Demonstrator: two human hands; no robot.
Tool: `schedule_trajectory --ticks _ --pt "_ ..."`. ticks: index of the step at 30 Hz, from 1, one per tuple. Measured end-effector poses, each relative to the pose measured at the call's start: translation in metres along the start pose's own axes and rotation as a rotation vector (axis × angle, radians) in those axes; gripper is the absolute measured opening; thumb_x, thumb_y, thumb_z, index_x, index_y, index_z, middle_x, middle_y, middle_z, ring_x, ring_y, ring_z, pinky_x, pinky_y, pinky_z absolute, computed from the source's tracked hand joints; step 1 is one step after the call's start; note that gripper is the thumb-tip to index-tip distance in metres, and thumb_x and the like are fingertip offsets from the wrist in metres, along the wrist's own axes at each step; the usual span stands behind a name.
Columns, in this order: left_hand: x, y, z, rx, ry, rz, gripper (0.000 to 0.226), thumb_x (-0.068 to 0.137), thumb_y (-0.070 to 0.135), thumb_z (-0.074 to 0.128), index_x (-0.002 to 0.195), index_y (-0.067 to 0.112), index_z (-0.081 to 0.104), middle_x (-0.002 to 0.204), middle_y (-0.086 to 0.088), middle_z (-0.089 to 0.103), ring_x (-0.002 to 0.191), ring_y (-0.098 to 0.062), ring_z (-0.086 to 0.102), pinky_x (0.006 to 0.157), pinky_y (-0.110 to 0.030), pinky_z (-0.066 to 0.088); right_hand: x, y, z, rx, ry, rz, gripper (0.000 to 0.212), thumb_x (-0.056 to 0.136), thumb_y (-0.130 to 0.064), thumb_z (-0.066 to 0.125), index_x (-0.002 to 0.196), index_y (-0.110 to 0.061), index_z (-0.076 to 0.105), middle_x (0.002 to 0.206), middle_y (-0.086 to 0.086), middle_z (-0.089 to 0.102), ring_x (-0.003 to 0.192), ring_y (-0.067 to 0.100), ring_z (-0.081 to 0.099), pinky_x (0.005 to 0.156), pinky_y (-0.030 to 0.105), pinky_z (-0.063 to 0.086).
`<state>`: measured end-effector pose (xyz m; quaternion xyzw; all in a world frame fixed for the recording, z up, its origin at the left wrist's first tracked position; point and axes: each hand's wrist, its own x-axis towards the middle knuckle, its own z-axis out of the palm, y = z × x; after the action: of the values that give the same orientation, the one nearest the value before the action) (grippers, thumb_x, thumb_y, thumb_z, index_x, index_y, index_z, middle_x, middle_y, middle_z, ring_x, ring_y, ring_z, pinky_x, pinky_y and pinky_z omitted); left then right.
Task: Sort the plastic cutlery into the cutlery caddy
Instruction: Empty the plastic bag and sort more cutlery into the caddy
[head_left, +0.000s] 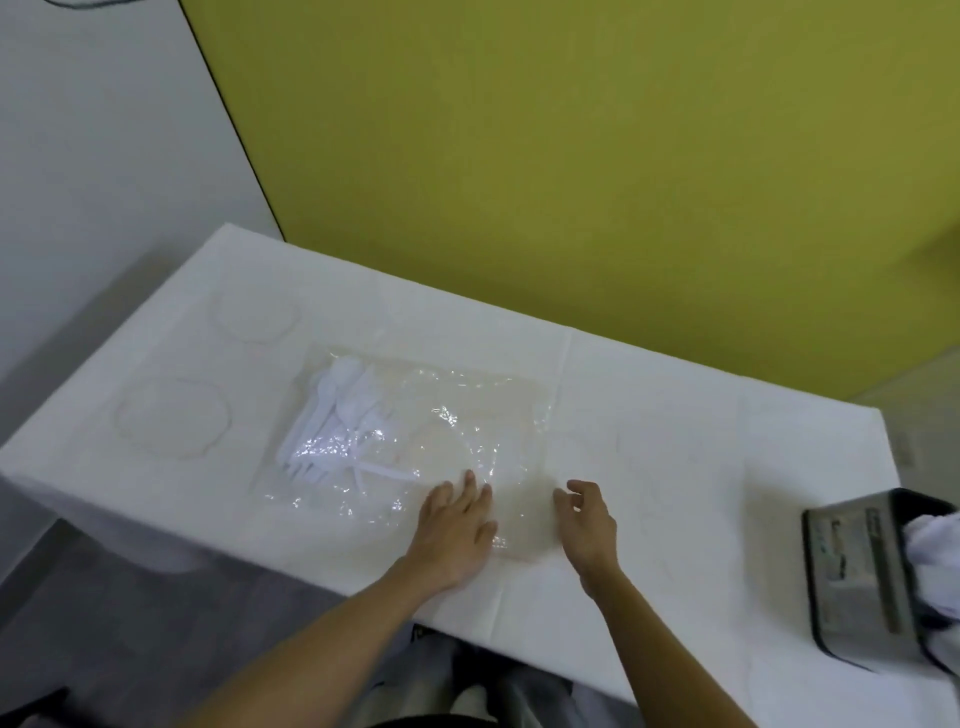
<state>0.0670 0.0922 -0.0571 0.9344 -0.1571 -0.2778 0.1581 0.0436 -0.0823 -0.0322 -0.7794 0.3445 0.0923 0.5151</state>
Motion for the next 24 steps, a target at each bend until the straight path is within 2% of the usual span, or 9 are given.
schedule_trajectory --ticks 2,6,8,10,11,14,16,20,24 --pt "-0.001 0.022 0.011 0.028 -0.028 0.084 0.055 0.102 0.041 0.024 0.152 0.023 0.012 0.161 -0.002 -0.006 0.145 -0.035 0.005 0.117 -0.040 0.004 0.001 0.009 -0.013 0.135 0.042 0.149 0.032 0.097 -0.035 0.053 0.121 -0.013 0.052 0.110 0.005 0.061 0.098 0.024 0.061 0.084 0.036 0.052" --pt "-0.002 0.062 0.029 -0.021 -0.117 0.171 0.052 0.102 0.038 0.027 0.151 0.025 0.019 0.161 0.002 0.000 0.143 -0.032 0.012 0.116 -0.041 0.011 0.000 0.029 -0.046 0.163 0.076 0.159 0.018 0.095 -0.028 0.060 0.093 -0.011 0.066 0.079 0.001 0.068 0.072 0.016 0.062 0.063 0.024 0.046" --pt "0.000 0.083 0.027 -0.155 -0.120 0.200 0.040 0.101 0.034 0.033 0.137 0.020 0.044 0.155 -0.002 0.028 0.134 -0.029 0.030 0.112 -0.038 0.024 -0.005 0.036 -0.069 0.173 0.089 0.123 0.015 0.091 -0.025 0.066 0.081 -0.016 0.072 0.071 0.002 0.071 0.070 0.017 0.063 0.065 0.026 0.049" --pt "0.003 0.107 0.019 -0.464 -0.030 0.156 0.025 0.100 0.028 0.041 0.100 0.015 0.063 0.117 -0.003 0.064 0.108 -0.022 0.054 0.101 -0.033 0.039 -0.012 0.037 -0.091 0.167 0.050 0.093 0.008 0.085 -0.022 0.073 0.080 -0.016 0.074 0.074 0.003 0.074 0.070 0.016 0.067 0.063 0.023 0.049" --pt "0.005 0.119 0.012 -0.643 0.006 0.061 0.027 0.098 0.031 0.045 0.094 0.014 0.066 0.102 0.001 0.068 0.096 -0.018 0.060 0.095 -0.032 0.045 -0.015 0.036 -0.100 0.167 0.020 0.080 0.007 0.082 -0.020 0.077 0.081 -0.013 0.075 0.076 0.004 0.075 0.069 0.014 0.068 0.060 0.019 0.049" --pt "0.012 0.158 -0.005 -1.065 0.049 -0.162 0.038 0.087 0.045 0.061 0.087 0.008 0.068 0.084 -0.003 0.073 0.073 -0.018 0.068 0.079 -0.035 0.058 -0.025 0.032 -0.121 0.158 -0.039 0.017 0.016 0.074 -0.015 0.083 0.080 -0.005 0.073 0.077 0.006 0.075 0.063 0.008 0.069 0.053 0.011 0.046" --pt "0.016 0.175 -0.011 -1.026 0.093 -0.155 0.038 0.078 0.046 0.071 0.081 0.009 0.068 0.075 -0.004 0.073 0.067 -0.019 0.070 0.072 -0.031 0.060 -0.029 0.033 -0.128 0.151 -0.072 -0.022 0.017 0.071 -0.013 0.085 0.074 -0.006 0.070 0.077 0.007 0.075 0.061 0.008 0.067 0.053 0.011 0.046" --pt "0.024 0.181 -0.012 -1.018 0.060 -0.105 0.013 0.080 0.022 0.071 0.076 0.009 0.072 0.073 -0.005 0.074 0.070 -0.020 0.072 0.079 -0.034 0.060 -0.032 0.040 -0.139 0.169 -0.133 -0.057 0.022 0.072 -0.015 0.085 0.067 -0.011 0.064 0.076 0.009 0.074 0.064 0.015 0.064 0.058 0.021 0.048" --pt "0.021 0.176 -0.006 -1.205 -0.029 -0.079 0.011 0.083 0.012 0.068 0.082 0.001 0.072 0.080 -0.013 0.073 0.073 -0.021 0.070 0.084 -0.038 0.058 -0.034 0.046 -0.145 0.384 -0.218 0.009 0.031 0.089 -0.034 0.068 0.070 -0.010 0.064 0.074 0.007 0.067 0.073 0.020 0.063 0.069 0.028 0.054"
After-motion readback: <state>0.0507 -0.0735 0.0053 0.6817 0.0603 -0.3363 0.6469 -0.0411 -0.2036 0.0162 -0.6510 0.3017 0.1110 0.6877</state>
